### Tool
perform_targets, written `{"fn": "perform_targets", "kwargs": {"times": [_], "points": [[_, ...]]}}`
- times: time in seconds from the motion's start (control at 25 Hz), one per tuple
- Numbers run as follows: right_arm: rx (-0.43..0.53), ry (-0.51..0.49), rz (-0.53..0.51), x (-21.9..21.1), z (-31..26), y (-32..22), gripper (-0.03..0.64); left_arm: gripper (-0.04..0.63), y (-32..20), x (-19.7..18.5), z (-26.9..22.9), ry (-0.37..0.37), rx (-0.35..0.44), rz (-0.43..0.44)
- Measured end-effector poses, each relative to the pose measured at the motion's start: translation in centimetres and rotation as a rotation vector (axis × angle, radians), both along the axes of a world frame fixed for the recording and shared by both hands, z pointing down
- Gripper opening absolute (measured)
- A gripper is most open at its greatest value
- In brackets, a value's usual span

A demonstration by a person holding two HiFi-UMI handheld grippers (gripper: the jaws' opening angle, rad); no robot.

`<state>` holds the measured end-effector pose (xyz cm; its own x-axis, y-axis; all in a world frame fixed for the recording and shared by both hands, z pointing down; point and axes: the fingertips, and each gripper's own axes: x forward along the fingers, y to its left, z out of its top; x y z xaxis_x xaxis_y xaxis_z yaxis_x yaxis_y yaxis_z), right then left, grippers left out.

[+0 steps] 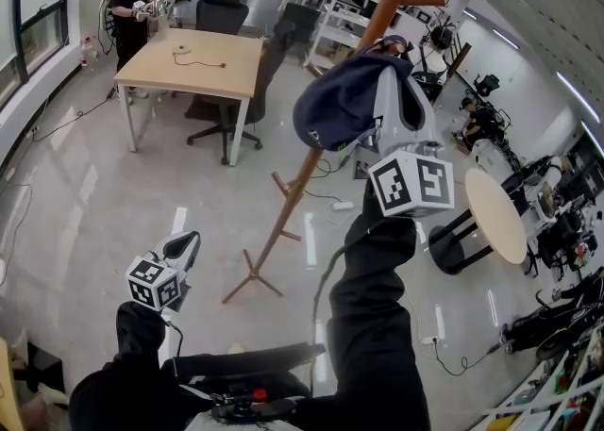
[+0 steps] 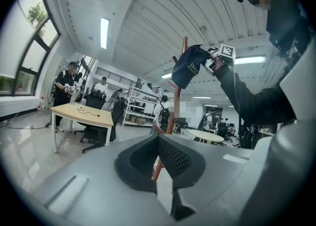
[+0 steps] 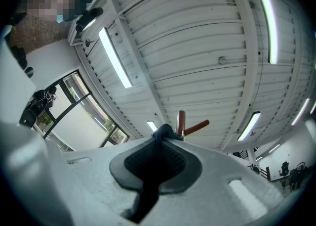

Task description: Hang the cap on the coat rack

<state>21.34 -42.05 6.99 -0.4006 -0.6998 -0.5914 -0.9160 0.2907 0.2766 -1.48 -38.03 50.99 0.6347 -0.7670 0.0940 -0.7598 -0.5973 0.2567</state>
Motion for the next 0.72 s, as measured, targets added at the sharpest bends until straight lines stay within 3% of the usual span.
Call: {"fn": "perform_targets", "kwargs": {"times": [0.72], "points": [[-0.027,-0.018,-0.013,0.5,2.1,-1.3,0.009,0.003,0.0,0.1,1.1,0.003,-0.028,-0.021]]}}
